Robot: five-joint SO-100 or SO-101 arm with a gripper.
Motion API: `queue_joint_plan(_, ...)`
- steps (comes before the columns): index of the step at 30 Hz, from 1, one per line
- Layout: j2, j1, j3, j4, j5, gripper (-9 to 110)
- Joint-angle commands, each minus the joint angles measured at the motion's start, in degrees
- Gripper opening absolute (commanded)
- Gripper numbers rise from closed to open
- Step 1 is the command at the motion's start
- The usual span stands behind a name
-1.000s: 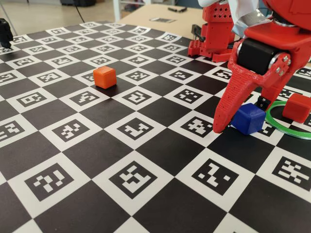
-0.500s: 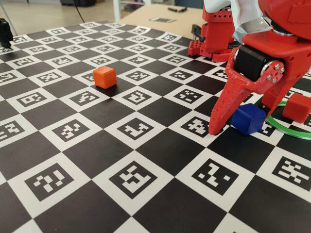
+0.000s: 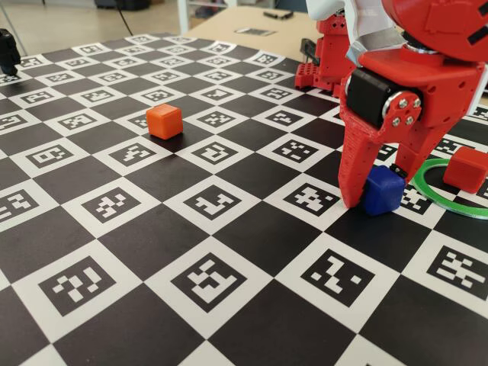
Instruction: Grab the red cube then put it in the green circle then put the blue cube on top and finally the orange cube on top
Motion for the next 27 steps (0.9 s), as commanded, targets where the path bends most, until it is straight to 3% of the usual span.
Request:
queue_joint_plan(1, 4.4, 0.2, 0.1, -0.3, -0.6, 6)
queue_joint_plan(14, 15.8, 1.8, -9.4, 17.3, -11.2, 6)
queue_joint_plan(27, 30.1, -3.7, -8.9, 28.5, -12.9, 7)
